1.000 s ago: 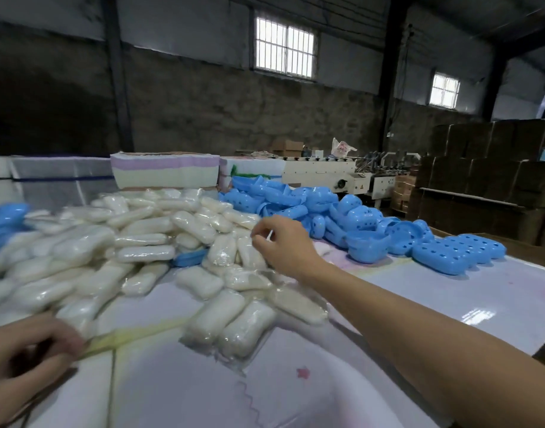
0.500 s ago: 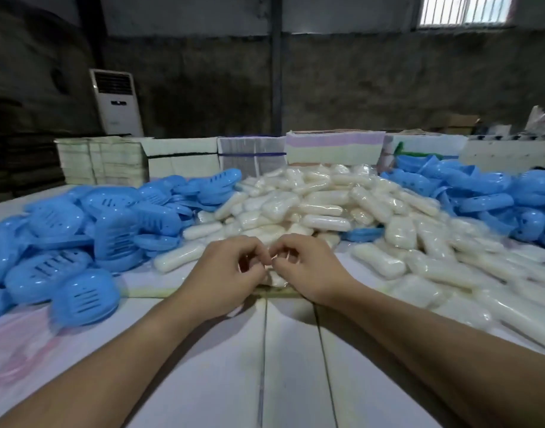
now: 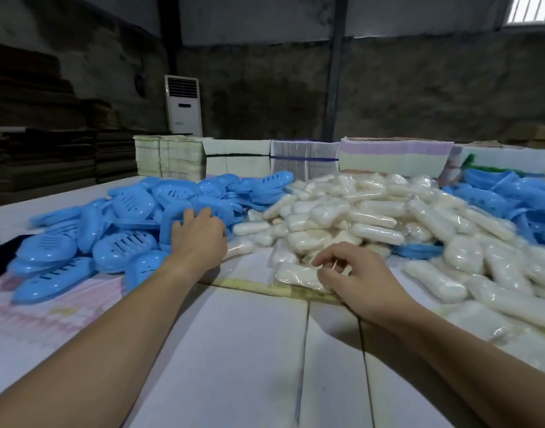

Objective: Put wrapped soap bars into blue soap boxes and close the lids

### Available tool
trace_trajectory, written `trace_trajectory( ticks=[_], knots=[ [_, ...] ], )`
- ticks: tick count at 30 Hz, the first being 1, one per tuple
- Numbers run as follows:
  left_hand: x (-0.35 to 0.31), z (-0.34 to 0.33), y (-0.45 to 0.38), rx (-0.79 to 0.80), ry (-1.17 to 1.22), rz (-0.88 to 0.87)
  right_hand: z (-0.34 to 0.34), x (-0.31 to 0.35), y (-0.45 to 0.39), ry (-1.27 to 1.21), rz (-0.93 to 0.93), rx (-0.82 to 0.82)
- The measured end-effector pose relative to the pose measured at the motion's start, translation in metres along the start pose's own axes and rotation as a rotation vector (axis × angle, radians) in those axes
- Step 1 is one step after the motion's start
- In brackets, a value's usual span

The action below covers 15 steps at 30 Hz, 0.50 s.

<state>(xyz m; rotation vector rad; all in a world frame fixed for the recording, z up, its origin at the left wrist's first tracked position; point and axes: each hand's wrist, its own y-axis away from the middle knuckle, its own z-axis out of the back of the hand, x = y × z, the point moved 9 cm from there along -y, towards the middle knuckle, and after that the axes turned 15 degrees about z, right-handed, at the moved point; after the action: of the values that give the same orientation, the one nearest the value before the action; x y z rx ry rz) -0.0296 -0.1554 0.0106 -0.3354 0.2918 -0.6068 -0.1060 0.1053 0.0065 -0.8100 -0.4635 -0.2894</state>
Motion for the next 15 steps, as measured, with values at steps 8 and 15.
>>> trace_trajectory(
  ticks=[8, 15],
  knots=[
    [-0.041, 0.046, 0.050, 0.000, 0.753, -0.312, 0.033, -0.001, 0.002, -0.039, -0.021, -0.199],
    [-0.097, 0.057, 0.124, 0.486, 0.997, -0.691, 0.119, -0.030, 0.000, 0.023, -0.157, -0.470]
  ],
)
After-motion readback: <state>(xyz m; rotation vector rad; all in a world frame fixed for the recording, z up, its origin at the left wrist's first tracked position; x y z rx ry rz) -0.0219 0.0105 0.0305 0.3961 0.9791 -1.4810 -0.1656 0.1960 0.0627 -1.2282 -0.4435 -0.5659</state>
